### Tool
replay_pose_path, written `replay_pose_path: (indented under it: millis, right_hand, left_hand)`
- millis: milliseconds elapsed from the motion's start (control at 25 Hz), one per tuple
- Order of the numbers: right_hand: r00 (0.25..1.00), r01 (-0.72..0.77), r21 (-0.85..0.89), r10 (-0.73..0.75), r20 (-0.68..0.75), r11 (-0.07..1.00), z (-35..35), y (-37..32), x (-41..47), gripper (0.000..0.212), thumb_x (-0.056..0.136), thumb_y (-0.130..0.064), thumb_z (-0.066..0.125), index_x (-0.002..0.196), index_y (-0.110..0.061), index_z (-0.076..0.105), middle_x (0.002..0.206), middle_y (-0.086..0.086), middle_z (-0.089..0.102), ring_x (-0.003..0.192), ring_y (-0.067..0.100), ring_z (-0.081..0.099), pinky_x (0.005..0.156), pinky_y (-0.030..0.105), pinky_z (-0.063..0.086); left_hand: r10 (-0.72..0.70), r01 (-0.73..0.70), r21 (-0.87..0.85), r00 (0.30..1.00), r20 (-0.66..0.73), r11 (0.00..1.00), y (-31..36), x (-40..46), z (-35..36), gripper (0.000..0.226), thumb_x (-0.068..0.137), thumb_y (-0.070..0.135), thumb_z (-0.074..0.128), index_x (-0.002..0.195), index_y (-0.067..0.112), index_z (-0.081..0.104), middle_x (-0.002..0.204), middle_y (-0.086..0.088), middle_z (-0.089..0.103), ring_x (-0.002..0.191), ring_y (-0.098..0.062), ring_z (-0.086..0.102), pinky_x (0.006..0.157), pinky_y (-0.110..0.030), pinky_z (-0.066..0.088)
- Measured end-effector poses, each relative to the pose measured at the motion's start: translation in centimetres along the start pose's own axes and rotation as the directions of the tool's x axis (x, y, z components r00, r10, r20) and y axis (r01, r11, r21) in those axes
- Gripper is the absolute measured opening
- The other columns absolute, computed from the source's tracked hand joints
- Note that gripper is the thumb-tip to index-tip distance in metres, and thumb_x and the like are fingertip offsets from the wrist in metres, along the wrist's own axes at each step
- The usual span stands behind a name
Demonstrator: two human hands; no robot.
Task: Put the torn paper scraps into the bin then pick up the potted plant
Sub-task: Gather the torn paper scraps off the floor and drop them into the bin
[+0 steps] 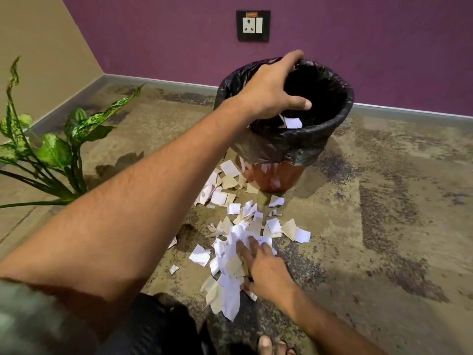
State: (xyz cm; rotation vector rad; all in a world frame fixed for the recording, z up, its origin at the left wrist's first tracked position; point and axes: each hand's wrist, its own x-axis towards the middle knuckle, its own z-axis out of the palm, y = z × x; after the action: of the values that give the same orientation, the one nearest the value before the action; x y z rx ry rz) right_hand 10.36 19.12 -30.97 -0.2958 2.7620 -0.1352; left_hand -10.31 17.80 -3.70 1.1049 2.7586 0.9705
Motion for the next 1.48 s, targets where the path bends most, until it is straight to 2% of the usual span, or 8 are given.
replay_pose_path:
  millis: [160,400,520,600,760,880,1040,1480]
  right_hand:
    - [0.998,0.003,0.028,-0.002,-0.058,1.0,0.0,0.6,0.5,0.064,0.085,-0.026,0.063,0.14,-0.016,0.031,0.146,0.012,0.03,0.124,0.032,0.042,0.087,0.041,0.054]
    - [0.989,0.074,0.038,-0.069,-0.133,0.997,-1.2,2.3,1.5,0.046,0.081,-0.006,0.057,0.125,-0.02,0.057,0.132,0.008,0.05,0.098,0.03,0.064,0.075,0.038,0.053]
    - [0.976,0.079,-0.018,-0.081,-0.202,0.997,-2.4,2.9,1.7,0.047,0.07,-0.004,0.067,0.115,-0.021,0.067,0.118,0.008,0.063,0.076,0.03,0.069,0.056,0.034,0.053]
    - [0.968,0.083,0.006,-0.079,-0.237,0.997,-2.9,3.5,2.1,0.051,0.071,0.001,0.061,0.117,-0.02,0.065,0.127,0.008,0.059,0.082,0.033,0.068,0.061,0.036,0.054]
    - [0.93,0.117,0.07,-0.085,-0.358,0.991,-4.9,4.3,1.8,0.058,0.065,0.009,0.064,0.114,-0.021,0.066,0.133,0.007,0.057,0.088,0.034,0.069,0.065,0.037,0.057]
    - [0.904,0.136,0.126,-0.071,-0.421,0.983,-6.8,4.4,0.7,0.064,0.063,0.012,0.069,0.116,-0.022,0.065,0.131,0.003,0.059,0.086,0.031,0.07,0.065,0.038,0.058]
    - [0.875,0.197,0.26,-0.05,-0.481,0.945,-10.4,4.3,-0.9,0.058,0.088,0.001,0.058,0.137,-0.027,0.048,0.147,-0.008,0.042,0.115,0.022,0.059,0.102,0.04,0.047]
    - [0.491,0.368,0.405,0.195,-0.849,0.837,-24.5,8.6,0.5,0.035,0.082,0.007,0.055,0.101,-0.017,0.072,0.11,-0.014,0.063,0.099,0.007,0.063,0.086,0.034,0.055]
  left_hand:
    - [0.039,-0.048,-0.055,0.988,-0.147,0.997,-0.1,-4.0,-0.5,0.087,0.078,0.041,0.074,0.148,0.017,0.027,0.149,-0.001,0.039,0.138,-0.015,0.033,0.11,-0.026,0.027]
    - [0.012,-0.075,-0.134,0.909,-0.417,0.988,-2.5,-15.2,4.6,0.043,0.085,0.026,0.069,0.125,0.013,0.059,0.121,0.002,0.063,0.106,-0.008,0.059,0.089,-0.029,0.051]
    - [-0.172,0.125,-0.159,0.927,-0.332,0.979,-5.8,-20.0,7.6,0.037,0.085,0.024,0.068,0.121,0.019,0.061,0.112,0.005,0.067,0.093,-0.008,0.062,0.078,-0.03,0.054]
    - [-0.335,0.325,-0.09,0.931,-0.143,0.941,-7.8,-22.4,9.4,0.05,0.084,0.028,0.069,0.13,0.023,0.052,0.122,0.004,0.061,0.103,-0.014,0.06,0.084,-0.027,0.051]
    - [-0.566,0.542,0.166,0.778,0.271,0.824,-11.0,-25.5,13.4,0.087,0.077,0.044,0.071,0.147,0.027,0.022,0.151,-0.001,0.028,0.128,-0.023,0.044,0.1,-0.036,0.042]
    - [-0.611,0.584,0.189,0.722,0.325,0.79,-11.6,-26.3,15.7,0.082,0.079,0.038,0.072,0.145,0.03,0.025,0.145,-0.004,0.035,0.116,-0.025,0.053,0.093,-0.036,0.047]
    - [-0.613,0.591,0.164,0.749,0.251,0.789,-11.5,-26.2,16.6,0.049,0.081,0.014,0.065,0.126,0.028,0.051,0.121,-0.006,0.061,0.103,-0.023,0.06,0.084,-0.034,0.05]
    - [-0.585,0.585,-0.018,0.809,-0.05,0.811,-9.5,-22.7,11.7,0.018,0.087,0.014,0.065,0.105,0.013,0.066,0.071,0.005,0.057,0.07,-0.015,0.053,0.063,-0.023,0.036]
